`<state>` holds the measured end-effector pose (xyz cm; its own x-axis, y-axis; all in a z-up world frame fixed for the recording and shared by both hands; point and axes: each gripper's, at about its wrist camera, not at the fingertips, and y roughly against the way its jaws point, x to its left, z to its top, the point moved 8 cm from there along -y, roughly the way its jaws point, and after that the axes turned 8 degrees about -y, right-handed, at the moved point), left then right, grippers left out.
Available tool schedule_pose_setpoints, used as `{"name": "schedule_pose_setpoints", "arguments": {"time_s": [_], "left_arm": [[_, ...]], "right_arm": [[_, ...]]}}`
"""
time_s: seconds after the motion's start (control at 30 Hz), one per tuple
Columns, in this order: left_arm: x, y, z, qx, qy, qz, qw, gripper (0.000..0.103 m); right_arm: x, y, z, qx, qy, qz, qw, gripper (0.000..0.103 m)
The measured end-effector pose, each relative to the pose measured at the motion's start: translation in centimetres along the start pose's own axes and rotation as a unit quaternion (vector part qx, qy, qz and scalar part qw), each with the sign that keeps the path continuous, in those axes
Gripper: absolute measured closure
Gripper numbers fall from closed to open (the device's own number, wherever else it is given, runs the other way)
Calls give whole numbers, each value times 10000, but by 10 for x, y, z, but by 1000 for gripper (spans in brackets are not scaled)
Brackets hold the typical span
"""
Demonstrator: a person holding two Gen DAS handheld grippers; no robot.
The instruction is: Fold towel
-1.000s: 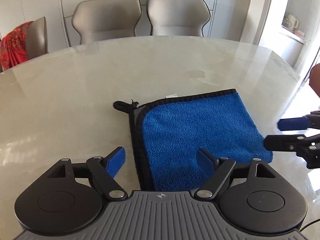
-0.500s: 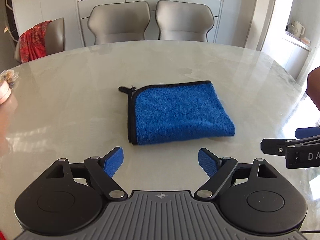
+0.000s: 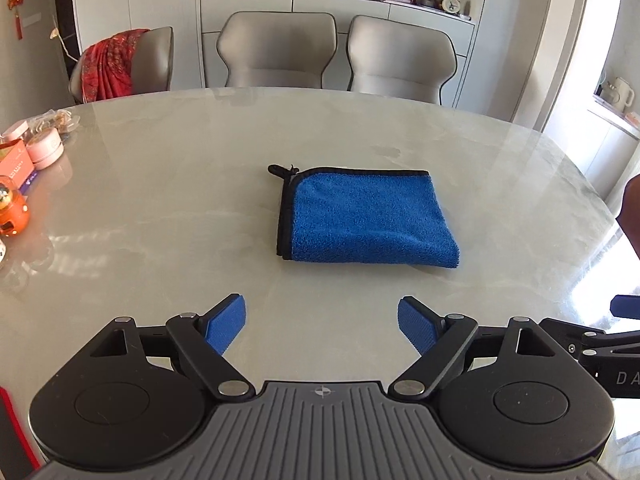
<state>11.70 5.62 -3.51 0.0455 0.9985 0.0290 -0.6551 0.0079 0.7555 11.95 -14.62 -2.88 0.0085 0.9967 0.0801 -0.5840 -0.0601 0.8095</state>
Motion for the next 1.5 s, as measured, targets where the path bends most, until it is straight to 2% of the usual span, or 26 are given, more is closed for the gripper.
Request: {"name": "schedule_pose_setpoints", "arguments": {"time_s": [0.13,0.4,0.7,0.83,1.0,1.17,1.5], "left_arm": [[-7,7,-6,1,-35,-99,9999,10],[-11,19,-16,-27,7,-4,10000,5],[-8,25,-18,-105,16,42,9999,4],[-9,27,-16,-90,-108,203,9997,4],[-8,28,-14,-120,-45,161,9998,3],[-9,27,-12,-120,-160,352,9992,1],[-7,32,-6,-282,-114,291,9991,1]], "right_arm": [[1,12,-7,-18,11,40,10000,1],[3,19,-17,10,68,14,10000,1],[3,23,-23,9,141,0,9999,1],[5,22,-26,29,195,5,9998,1],[6,21,-30,70,227,24,9997,1],[4,20,-29,78,204,6,9998,1],[1,16,-29,115,224,9,9997,1]]}}
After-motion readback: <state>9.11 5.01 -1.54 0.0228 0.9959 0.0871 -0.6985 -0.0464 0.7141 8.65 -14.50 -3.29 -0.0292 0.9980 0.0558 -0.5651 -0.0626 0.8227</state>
